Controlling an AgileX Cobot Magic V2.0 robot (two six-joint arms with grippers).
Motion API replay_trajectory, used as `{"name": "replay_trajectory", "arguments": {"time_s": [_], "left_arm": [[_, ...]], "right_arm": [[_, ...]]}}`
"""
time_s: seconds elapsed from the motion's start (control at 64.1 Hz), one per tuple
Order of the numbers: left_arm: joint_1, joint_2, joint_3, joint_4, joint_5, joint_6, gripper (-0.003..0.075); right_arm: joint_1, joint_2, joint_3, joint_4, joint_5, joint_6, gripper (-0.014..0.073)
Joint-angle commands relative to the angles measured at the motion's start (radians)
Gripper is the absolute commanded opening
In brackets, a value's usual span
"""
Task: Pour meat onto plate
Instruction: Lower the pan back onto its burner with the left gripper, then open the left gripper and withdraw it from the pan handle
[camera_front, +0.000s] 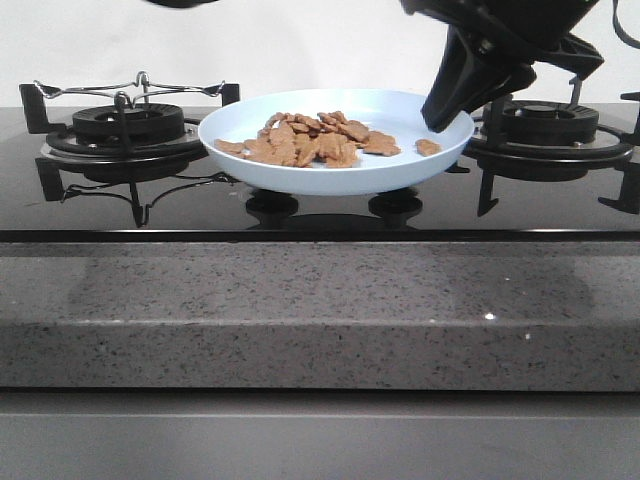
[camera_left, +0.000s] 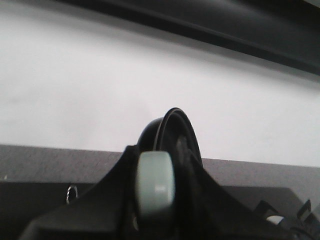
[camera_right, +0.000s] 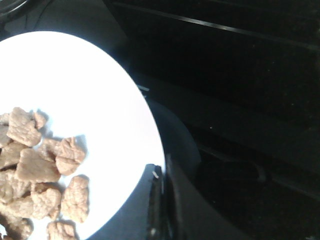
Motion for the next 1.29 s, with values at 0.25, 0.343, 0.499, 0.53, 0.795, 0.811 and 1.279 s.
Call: {"name": "replay_trajectory", "arguments": {"time_s": [0.25, 0.343, 0.499, 0.53, 0.795, 0.811, 1.279], "left_arm": [[0.182, 0.186, -0.039, -0.195, 0.323, -0.288, -0.0020], [0.216, 0.243, -0.039, -0.246, 0.404, -0.300, -0.0020], [0.243, 0.317, -0.039, -0.246, 0.415, -0.346, -0.0020], [0.244, 0.328, -0.039, -0.246, 0.417, -0.346, -0.0020], [0.246, 0.371, -0.039, -0.246, 0.408, -0.346, -0.0008], [0.246, 0.371, -0.039, -0.246, 0.408, -0.346, 0.0001], [0.266, 0.371, -0.039, -0.155, 0.384, -0.333, 0.0587]], "right_arm": [[0.002, -0.040, -0.025, 0.025, -0.038, -0.010, -0.0119], [0.002, -0.040, -0.025, 0.025, -0.038, -0.010, -0.0119], [0.002, -0.040, -0.025, 0.025, -0.039, -0.010, -0.0119], [0.002, -0.040, -0.025, 0.025, -0.038, -0.010, -0.0119], [0.002, -0.040, -0.025, 0.025, -0.039, -0.010, -0.0119], [0.002, -0.040, -0.025, 0.025, -0.039, -0.010, -0.0119], [0.002, -0.040, -0.025, 0.025, -0.039, -0.010, -0.0119]]}}
